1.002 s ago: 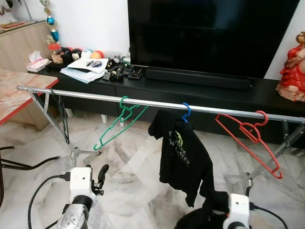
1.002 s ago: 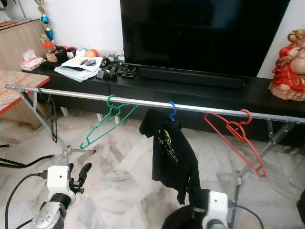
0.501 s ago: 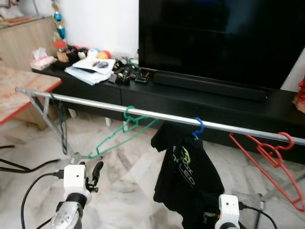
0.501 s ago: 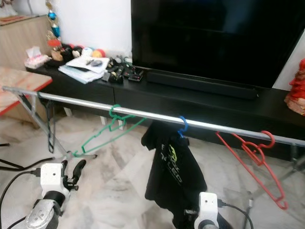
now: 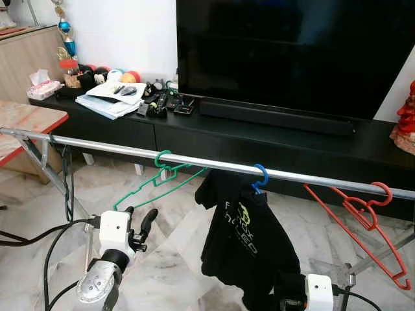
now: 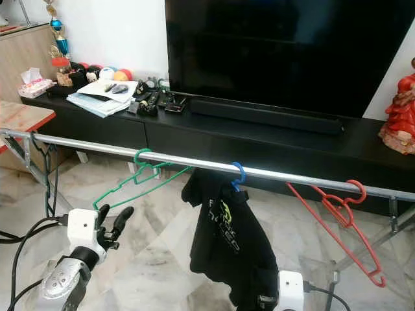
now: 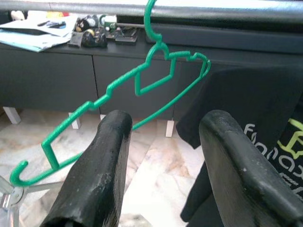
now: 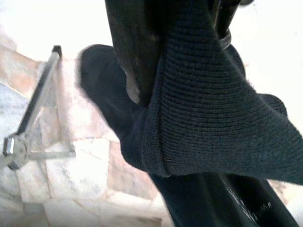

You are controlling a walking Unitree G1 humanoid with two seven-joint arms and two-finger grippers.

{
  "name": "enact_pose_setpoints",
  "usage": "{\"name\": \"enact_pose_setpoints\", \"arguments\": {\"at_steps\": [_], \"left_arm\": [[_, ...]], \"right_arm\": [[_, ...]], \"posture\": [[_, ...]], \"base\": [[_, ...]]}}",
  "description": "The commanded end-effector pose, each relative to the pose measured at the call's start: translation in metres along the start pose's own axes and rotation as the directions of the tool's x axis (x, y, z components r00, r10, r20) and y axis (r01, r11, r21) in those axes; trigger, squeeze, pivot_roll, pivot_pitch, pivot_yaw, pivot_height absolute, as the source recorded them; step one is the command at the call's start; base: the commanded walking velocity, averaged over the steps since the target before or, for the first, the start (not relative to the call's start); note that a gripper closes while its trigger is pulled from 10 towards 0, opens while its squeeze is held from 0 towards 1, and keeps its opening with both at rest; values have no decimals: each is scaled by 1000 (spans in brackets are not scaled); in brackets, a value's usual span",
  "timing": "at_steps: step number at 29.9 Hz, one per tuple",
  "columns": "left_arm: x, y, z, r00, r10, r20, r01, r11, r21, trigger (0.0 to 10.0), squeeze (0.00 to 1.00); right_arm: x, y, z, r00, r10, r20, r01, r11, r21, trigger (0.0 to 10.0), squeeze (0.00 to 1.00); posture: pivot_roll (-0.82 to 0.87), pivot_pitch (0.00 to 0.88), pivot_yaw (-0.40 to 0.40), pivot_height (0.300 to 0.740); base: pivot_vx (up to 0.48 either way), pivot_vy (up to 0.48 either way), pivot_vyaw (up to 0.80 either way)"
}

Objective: Hang hanger

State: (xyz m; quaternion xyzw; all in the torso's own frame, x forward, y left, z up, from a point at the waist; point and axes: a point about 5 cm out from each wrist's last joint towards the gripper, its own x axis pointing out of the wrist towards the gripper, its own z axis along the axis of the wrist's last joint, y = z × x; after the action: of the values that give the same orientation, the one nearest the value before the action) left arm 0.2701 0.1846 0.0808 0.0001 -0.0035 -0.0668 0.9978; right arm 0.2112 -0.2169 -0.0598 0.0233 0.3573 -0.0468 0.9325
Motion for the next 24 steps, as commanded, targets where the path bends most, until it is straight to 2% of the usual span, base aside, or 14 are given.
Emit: {"name": "enact_pose_setpoints", "arguments": {"at_steps": [1, 4, 7, 18, 24], "left_arm": [[3, -3, 4, 1000, -15, 10, 15, 1000, -5, 10000, 0], [-1, -11, -1, 1000, -25, -8, 25, 1000, -16, 10000, 0], [-1, -14, -1, 1000, -26, -9, 26, 999, -21, 10000, 0], [-1, -12, 4, 1000, -17, 11, 17, 1000, -19, 10000, 0], [-3, -11, 5, 1000, -13, 15, 13, 1000, -14, 10000, 0]], "right_arm": [[-2, -6, -6, 999, -18, -31, 18, 1000, 3, 10000, 0], [-6, -8, -19, 995, -44, -89, 46, 999, 13, 10000, 0], [-7, -8, -22, 993, -52, -101, 55, 998, 25, 10000, 0], [-5, -10, -17, 994, -75, -75, 79, 995, 57, 10000, 0], [-5, -7, -17, 995, -72, -73, 76, 996, 52, 10000, 0]], "posture": [[150, 0, -22, 740], [147, 0, -21, 740], [149, 0, -19, 740], [148, 0, -8, 740], [151, 0, -7, 740]], "base": [[0, 0, 0], [0, 0, 0], [0, 0, 0], [0, 0, 0], [279, 0, 0]]}}
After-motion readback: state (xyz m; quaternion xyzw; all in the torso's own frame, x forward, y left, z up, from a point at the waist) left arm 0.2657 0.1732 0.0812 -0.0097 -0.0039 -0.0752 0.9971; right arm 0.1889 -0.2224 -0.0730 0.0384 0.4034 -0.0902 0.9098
